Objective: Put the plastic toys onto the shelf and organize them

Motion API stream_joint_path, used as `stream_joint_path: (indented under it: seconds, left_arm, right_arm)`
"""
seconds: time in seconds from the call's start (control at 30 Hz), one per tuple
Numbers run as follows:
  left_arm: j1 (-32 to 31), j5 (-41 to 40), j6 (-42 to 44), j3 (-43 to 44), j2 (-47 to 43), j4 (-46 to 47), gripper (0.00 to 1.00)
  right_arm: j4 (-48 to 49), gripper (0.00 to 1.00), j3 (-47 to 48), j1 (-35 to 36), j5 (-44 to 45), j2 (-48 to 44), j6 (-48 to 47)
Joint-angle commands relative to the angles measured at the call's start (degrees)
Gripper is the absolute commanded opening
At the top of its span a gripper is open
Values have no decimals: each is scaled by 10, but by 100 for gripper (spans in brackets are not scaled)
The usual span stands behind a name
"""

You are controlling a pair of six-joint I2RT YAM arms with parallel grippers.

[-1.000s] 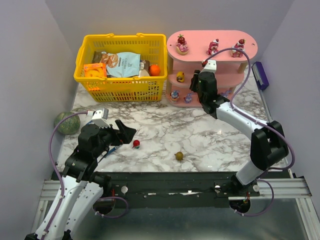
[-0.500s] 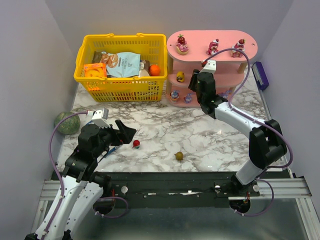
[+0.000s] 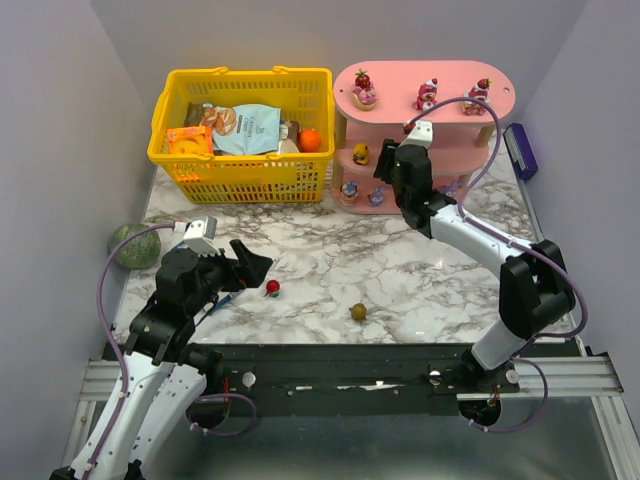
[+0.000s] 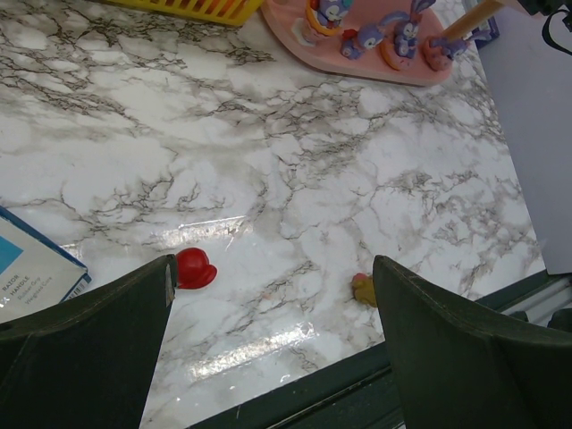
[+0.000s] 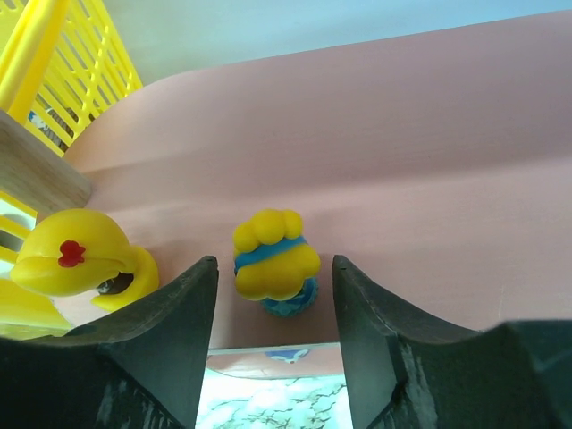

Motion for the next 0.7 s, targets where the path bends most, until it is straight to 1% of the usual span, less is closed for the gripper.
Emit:
stream_joint_path:
  seconds: [0.0, 0.47, 0.57, 0.6, 0.67]
  left_arm:
    - [3, 10, 8, -6, -8, 7, 99]
    - [3, 5, 8, -4, -11, 5, 99]
    - [3, 4, 8, -5, -11, 6, 99]
    - [3, 4, 8, -4, -12, 6, 99]
    - [3, 3, 8, -4, -13, 5, 99]
  right_arm:
    - [-49, 64, -28, -4, -8, -10, 14]
    - [-39, 66, -102, -2, -75, -133, 4]
    - [-60, 66, -115, 3, -90, -180, 14]
    - [-74, 66, -128, 6, -100, -208, 20]
    - [-84, 67, -143, 16, -130, -233, 24]
